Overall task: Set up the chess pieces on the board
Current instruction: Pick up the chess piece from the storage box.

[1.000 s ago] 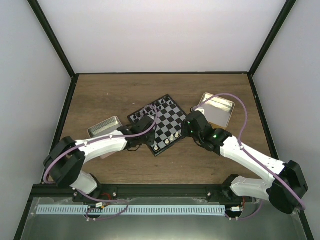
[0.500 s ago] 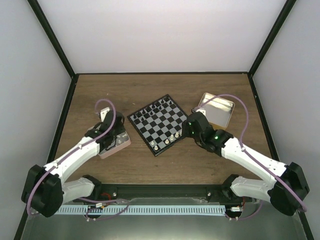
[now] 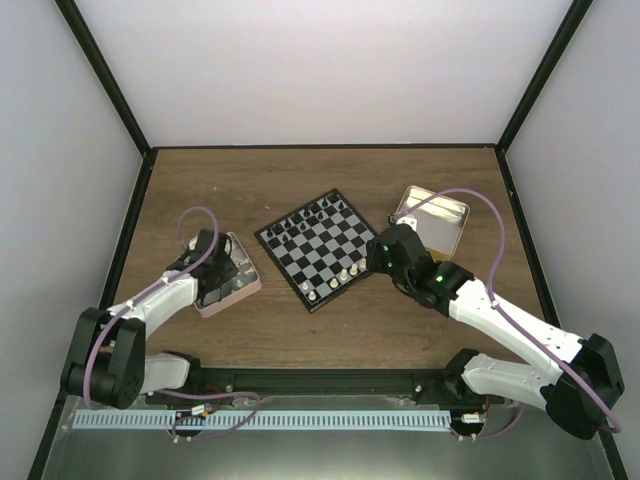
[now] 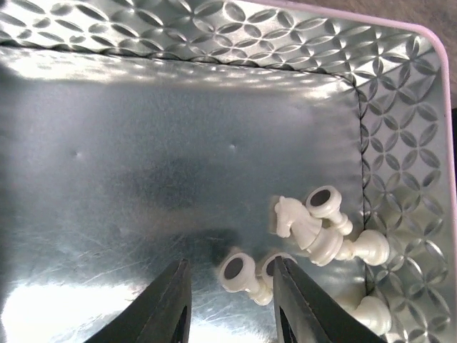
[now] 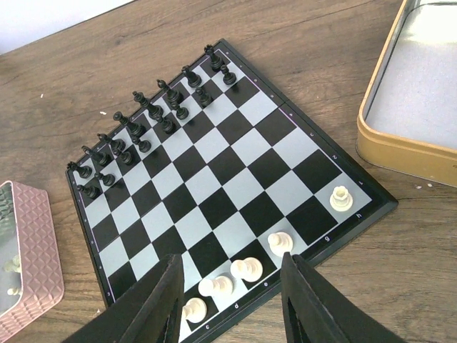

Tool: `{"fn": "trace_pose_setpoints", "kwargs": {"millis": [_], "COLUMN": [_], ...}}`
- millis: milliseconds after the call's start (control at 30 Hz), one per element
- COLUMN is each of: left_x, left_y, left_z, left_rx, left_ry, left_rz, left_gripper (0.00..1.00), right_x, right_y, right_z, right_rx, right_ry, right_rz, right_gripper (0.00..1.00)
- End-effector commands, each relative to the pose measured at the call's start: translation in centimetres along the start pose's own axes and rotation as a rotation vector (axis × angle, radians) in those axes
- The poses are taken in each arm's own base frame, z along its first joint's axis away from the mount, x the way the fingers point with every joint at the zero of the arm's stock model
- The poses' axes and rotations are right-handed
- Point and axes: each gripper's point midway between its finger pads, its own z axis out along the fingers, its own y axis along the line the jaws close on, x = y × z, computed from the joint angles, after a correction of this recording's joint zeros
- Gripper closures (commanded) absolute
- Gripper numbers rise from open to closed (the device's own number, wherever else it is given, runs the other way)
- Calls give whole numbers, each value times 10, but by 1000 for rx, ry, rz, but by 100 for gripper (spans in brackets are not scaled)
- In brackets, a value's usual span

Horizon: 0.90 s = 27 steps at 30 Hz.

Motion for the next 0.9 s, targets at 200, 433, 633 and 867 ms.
{"fn": "trace_pose_setpoints", "kwargs": {"millis": [200, 433, 633, 867], "left_x": [3, 8, 15, 7], "left_y": [-9, 0, 4, -2], "left_z": [18, 25, 32, 24], "left_rx": [63, 18, -6, 31], "left_ry": [54, 78, 111, 71], "left_rz": [-38, -38, -25, -28], "left_gripper": [71, 73, 83, 91], "right_x": [-7, -6, -6, -6], "right_y": [-4, -4, -4, -3], "right_z": [0, 3, 4, 3], "right_rx": [23, 27, 28, 25], "right_ry": [-31, -26, -24, -23], "right_rz": [15, 10, 9, 13], "right_gripper": [61, 61, 61, 61]}}
